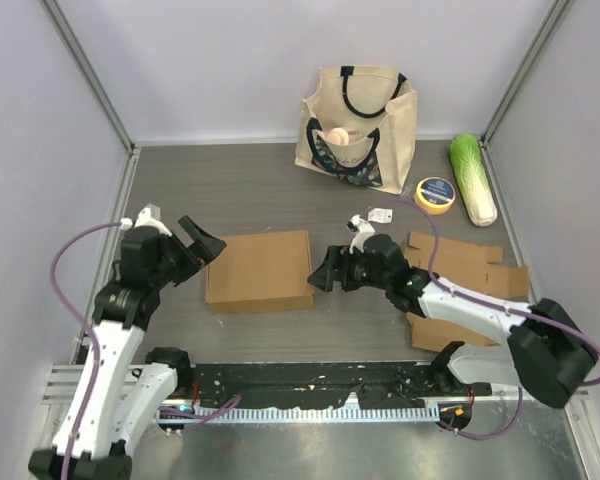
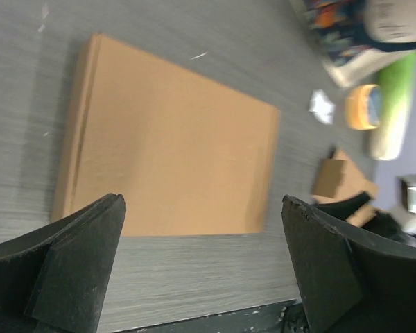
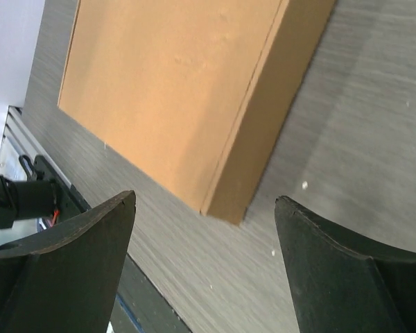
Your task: Fold the paper box
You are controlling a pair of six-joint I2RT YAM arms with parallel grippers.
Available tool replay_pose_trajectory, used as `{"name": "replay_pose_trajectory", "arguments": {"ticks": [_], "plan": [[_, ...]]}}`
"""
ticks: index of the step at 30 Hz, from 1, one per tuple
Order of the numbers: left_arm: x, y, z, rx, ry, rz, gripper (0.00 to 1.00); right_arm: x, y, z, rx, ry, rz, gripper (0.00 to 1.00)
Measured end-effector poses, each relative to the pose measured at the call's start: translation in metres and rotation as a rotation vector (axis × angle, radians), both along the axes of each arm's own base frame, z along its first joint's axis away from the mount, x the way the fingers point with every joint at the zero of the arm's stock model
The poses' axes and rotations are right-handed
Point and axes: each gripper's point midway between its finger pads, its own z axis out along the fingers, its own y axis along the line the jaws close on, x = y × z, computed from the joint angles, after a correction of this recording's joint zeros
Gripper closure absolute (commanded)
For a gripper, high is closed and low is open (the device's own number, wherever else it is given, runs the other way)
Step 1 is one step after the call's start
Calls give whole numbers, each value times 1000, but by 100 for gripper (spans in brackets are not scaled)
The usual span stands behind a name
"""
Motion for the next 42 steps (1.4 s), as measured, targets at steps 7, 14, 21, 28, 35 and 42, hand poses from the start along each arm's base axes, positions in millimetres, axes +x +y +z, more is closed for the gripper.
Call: {"name": "replay_pose_trajectory", "arguments": {"ticks": [7, 14, 21, 28, 35, 42], "plan": [[30, 19, -123, 101, 445, 87, 0, 25, 28, -43, -80, 109, -26, 20], [60, 29, -166, 54, 518, 81, 23, 58, 76, -47, -123, 63, -72, 28], [160, 79, -165, -61, 427, 235, 25, 163, 124, -39, -192, -123, -229, 26], [306, 132, -153, -35, 292, 267, 23, 276, 180, -28, -207, -344, -325, 18], [354, 156, -148, 74, 273, 274, 10, 342, 189, -22, -220, -422, -332, 7], [331, 184, -73, 244, 239, 400, 5, 326, 129, 7, -455, -346, -352, 3]]}}
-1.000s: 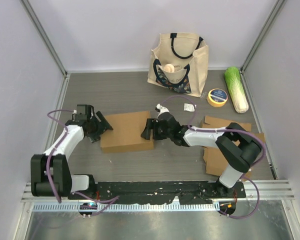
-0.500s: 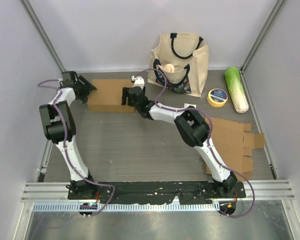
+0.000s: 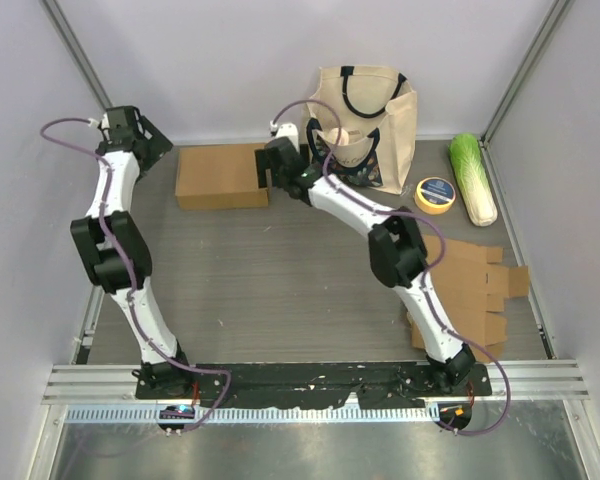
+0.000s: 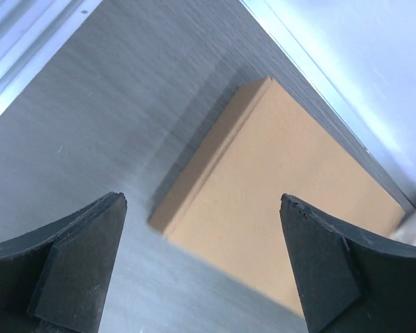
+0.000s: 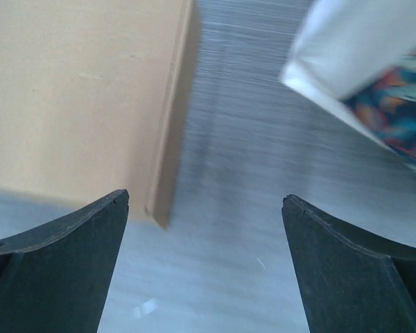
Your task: Fold the paper box
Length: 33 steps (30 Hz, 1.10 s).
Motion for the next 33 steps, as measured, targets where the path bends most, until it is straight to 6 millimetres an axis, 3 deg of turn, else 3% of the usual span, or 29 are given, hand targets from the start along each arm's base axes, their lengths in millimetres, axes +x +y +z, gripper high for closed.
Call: {"name": "replay_pose_trajectory", "arguments": {"ticks": [3, 5, 7, 9, 10, 13, 15, 16, 20, 22, 25, 28, 31, 32, 33], "plan": [[-34, -10, 50, 37, -61, 21, 9, -30, -41, 52, -47, 29, -31, 3], [-63, -39, 81, 60, -124, -13, 11, -62, -80, 98, -59, 29, -58, 3], [-91, -97, 103, 50, -193, -123, 13, -97, -120, 140, -34, 10, -85, 3], [-116, -174, 114, 5, -264, -297, 12, -139, -170, 169, 27, -6, -117, 3], [-137, -232, 112, -31, -297, -438, 12, -159, -200, 179, 59, -8, -148, 3], [-204, -358, 78, -125, -254, -781, 11, -207, -288, 191, 124, -34, -308, 3], [-255, -422, 43, -179, -175, -966, 11, -237, -321, 189, 130, -38, -380, 3], [-281, -452, 23, -213, -144, -1045, 11, -253, -328, 188, 135, -34, -385, 3], [-352, -521, -42, -320, -6, -1215, 15, -293, -344, 204, 173, -74, -392, 3], [-374, -546, -74, -339, 56, -1265, 29, -308, -356, 213, 184, -106, -413, 3], [-396, -575, -107, -374, 124, -1310, 36, -325, -369, 225, 201, -148, -434, 3], [-400, -614, -102, -488, 91, -1339, 35, -335, -376, 229, 208, -165, -445, 2], [-399, -630, -103, -569, 71, -1335, 29, -337, -376, 223, 205, -148, -445, 3], [-400, -635, -103, -601, 68, -1335, 31, -337, -374, 218, 206, -137, -443, 3], [-400, -638, -101, -620, 59, -1334, 40, -337, -374, 215, 204, -128, -442, 3]]}}
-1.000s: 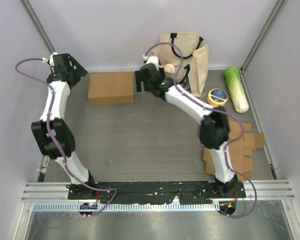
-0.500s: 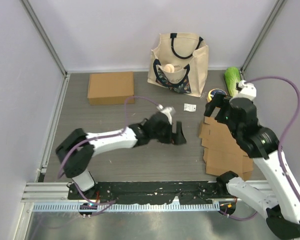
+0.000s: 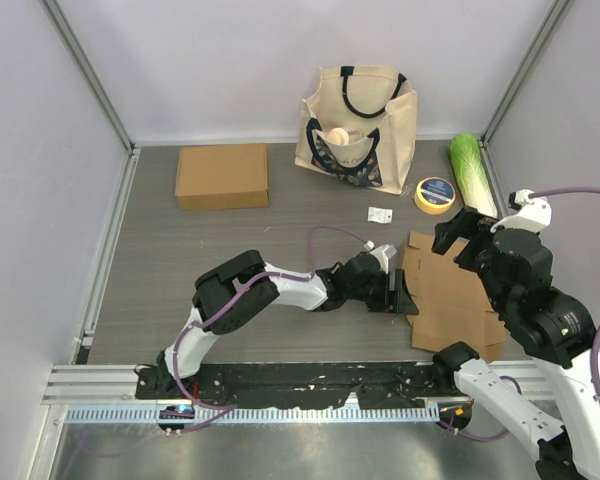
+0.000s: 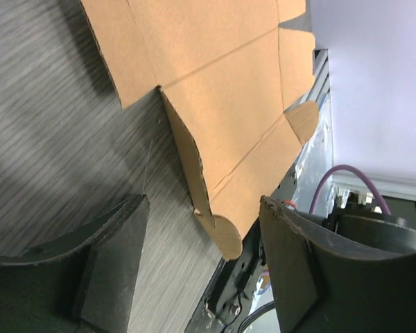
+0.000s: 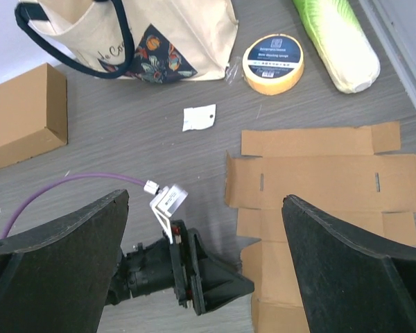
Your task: Fold the paper box
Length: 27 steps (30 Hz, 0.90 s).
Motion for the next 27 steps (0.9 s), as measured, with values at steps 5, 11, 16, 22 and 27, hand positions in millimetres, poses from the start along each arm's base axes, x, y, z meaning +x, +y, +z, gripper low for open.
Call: {"name": "replay_pose_trajectory", "arguments": {"ticks": [5, 11, 16, 22, 27], "plan": [[3, -12, -11, 5, 27, 6, 78, 0, 5, -17, 2, 41, 19, 3], [14, 8, -25, 57, 47, 51, 99, 2, 15, -42, -3, 104, 61, 4], [32, 81, -22, 140, 73, 144, 100, 12, 33, -77, -10, 194, 123, 5], [20, 174, -23, 285, 108, 215, 100, 36, 68, -131, 9, 337, 223, 6], [-7, 241, -23, 370, 161, 259, 100, 48, 96, -175, 48, 443, 301, 9]]}}
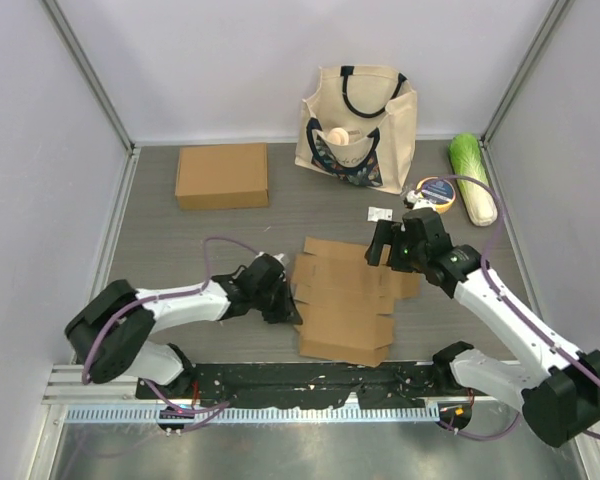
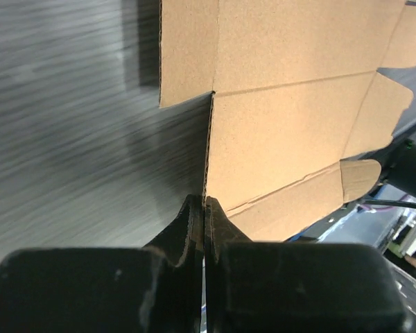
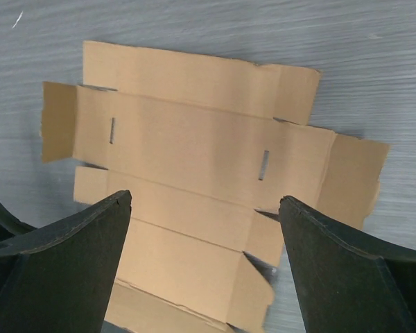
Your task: Fold the paper box
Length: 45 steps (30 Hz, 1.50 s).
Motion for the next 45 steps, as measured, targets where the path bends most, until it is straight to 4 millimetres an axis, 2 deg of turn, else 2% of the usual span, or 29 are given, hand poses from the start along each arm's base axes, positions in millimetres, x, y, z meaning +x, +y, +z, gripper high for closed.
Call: {"name": "replay_pose_trajectory", "arguments": {"ticks": [1, 6, 10, 11, 14, 17, 22, 23, 26, 28, 31, 35, 39, 41, 42, 43, 44, 45], "plan": [[-5, 15, 0, 26, 7, 13, 99, 2, 8, -7, 19, 16, 28, 9], [1, 57, 10, 96, 11, 93, 95, 0, 53, -34, 55, 60, 194, 10], [14, 83, 14, 154, 27, 143, 91, -17, 99, -63, 16, 103, 380, 12], [17, 89, 15, 169, 31, 152, 87, -21, 107, -70, 8, 116, 410, 12], [25, 102, 18, 200, 27, 170, 84, -33, 125, -93, -10, 163, 482, 12], [28, 110, 18, 216, 31, 185, 85, -37, 123, -102, -17, 173, 484, 12], [25, 115, 18, 213, 42, 189, 83, -37, 114, -103, -34, 150, 458, 12], [23, 116, 16, 213, 48, 188, 74, -38, 112, -103, -37, 145, 450, 11], [14, 119, 9, 214, 71, 188, 55, -40, 103, -102, -42, 129, 422, 10], [10, 120, 9, 206, 77, 194, 48, -43, 98, -98, -33, 111, 406, 9], [8, 121, 14, 181, 57, 205, 31, -46, 93, -88, -6, 77, 393, 8], [9, 119, 26, 127, 13, 228, 23, -47, 90, -86, 13, 48, 386, 11], [10, 119, 34, 91, -24, 253, 22, -49, 86, -102, 11, 70, 373, 21], [14, 118, 36, 79, -43, 264, 30, -51, 85, -110, 10, 82, 366, 28], [16, 116, 36, 72, -45, 271, 33, -51, 84, -112, 11, 86, 361, 36], [18, 115, 36, 64, -48, 276, 37, -51, 84, -114, 14, 85, 358, 40], [21, 113, 35, 55, -51, 281, 38, -51, 84, -116, 15, 88, 354, 47], [23, 111, 33, 49, -49, 286, 38, -51, 85, -118, 17, 89, 354, 51]]}}
